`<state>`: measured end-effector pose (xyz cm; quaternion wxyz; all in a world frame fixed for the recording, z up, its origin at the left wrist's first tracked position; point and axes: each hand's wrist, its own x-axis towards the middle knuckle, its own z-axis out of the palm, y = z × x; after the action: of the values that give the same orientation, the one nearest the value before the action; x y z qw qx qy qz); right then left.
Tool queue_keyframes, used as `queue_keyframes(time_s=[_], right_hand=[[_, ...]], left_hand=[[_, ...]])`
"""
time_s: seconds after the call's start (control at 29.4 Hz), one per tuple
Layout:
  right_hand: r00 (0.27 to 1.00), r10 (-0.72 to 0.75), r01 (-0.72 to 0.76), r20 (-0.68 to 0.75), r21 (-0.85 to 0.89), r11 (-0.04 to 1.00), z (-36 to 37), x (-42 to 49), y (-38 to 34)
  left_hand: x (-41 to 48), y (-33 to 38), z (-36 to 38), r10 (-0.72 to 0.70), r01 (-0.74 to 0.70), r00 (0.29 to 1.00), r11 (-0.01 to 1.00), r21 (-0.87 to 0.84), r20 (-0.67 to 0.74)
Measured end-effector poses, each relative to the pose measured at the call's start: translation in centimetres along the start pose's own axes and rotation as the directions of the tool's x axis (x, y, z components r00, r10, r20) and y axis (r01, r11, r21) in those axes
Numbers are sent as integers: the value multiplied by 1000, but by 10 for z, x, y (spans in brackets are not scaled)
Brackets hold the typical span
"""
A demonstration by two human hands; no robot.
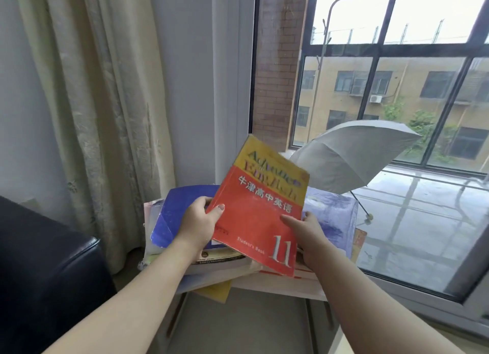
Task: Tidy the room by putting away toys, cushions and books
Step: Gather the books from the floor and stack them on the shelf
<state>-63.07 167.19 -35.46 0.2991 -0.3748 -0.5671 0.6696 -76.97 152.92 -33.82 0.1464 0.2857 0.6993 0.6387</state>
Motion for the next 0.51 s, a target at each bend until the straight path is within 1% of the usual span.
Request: queue_keyframes(time_s=[0.1,0.14,0.17,0.24,0.31,0.41,0.51], right_hand=[[993,-7,-12,114,163,987,14,-7,-14],[991,-49,21,123,221,975,18,-9,-19],[987,-123,94,105,248,964,26,-11,-24],[962,-268,246,53,253,936,44,-16,-34],[934,-355,333,45,255,908,61,-23,-41],[917,-395,372,57,236,898,76,-27,-43],[920,-372,343,123,206,916,82,-30,-45]], left_hand=[[-7,7,-18,81,-83,997,985,-152,-20],[-7,9,-21,103,-106,994,978,-178,-27],[-7,11,-29,120,-125,992,975,-186,-39],[-5,14,-43,146,-159,986,968,-194,-77],[-1,14,-56,161,-178,981,970,-167,-112],[2,19,-65,128,-144,987,974,-176,-97],[1,31,-71,82,-95,995,956,-278,-57]])
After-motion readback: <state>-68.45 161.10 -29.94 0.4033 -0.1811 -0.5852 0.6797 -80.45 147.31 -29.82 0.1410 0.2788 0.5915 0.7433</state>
